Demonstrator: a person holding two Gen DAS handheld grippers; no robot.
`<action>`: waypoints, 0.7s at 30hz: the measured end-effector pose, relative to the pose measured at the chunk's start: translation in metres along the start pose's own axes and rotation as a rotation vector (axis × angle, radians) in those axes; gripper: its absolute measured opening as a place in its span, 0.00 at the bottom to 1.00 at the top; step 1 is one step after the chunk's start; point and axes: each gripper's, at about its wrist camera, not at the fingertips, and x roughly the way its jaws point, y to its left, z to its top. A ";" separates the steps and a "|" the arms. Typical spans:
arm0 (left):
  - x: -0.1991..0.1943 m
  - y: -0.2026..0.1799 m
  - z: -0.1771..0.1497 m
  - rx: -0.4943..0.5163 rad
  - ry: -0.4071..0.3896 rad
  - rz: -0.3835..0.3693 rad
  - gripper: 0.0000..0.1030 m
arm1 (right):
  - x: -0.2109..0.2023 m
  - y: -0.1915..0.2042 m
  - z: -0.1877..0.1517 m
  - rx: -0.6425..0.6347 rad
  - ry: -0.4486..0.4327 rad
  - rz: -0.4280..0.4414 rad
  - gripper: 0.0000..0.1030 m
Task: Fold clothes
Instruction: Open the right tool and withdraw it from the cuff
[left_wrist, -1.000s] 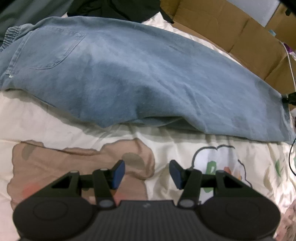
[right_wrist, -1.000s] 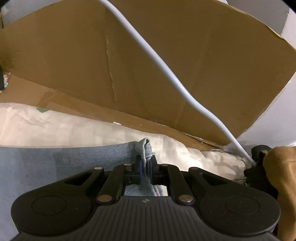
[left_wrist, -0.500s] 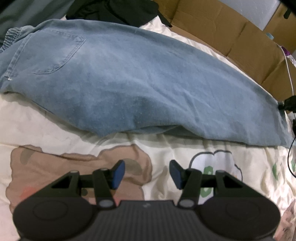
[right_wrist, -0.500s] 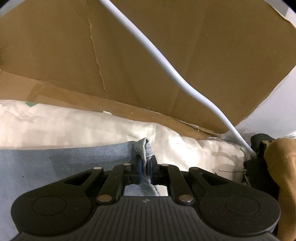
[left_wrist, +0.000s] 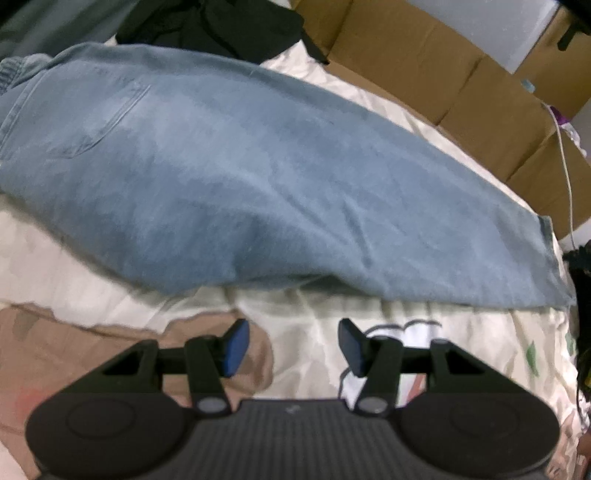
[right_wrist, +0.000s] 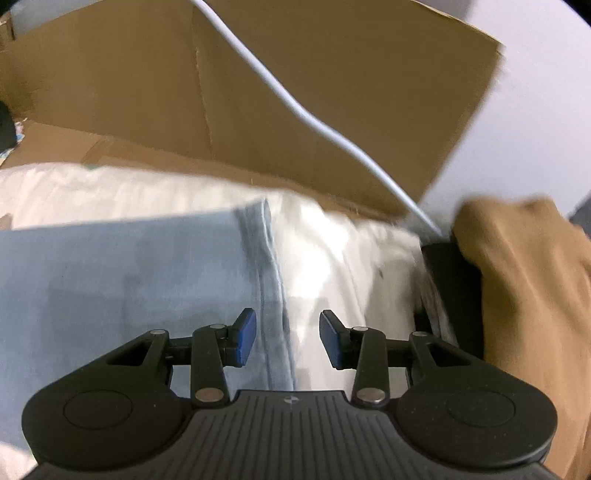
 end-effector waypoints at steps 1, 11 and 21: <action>0.001 -0.001 0.001 0.002 -0.004 -0.003 0.55 | -0.006 -0.003 -0.006 0.011 -0.003 0.004 0.44; 0.009 0.001 -0.005 -0.022 -0.018 -0.014 0.55 | 0.002 0.001 -0.042 0.033 0.044 -0.053 0.43; 0.005 0.000 -0.014 0.062 -0.053 -0.068 0.55 | -0.006 0.017 -0.066 0.070 0.041 -0.139 0.45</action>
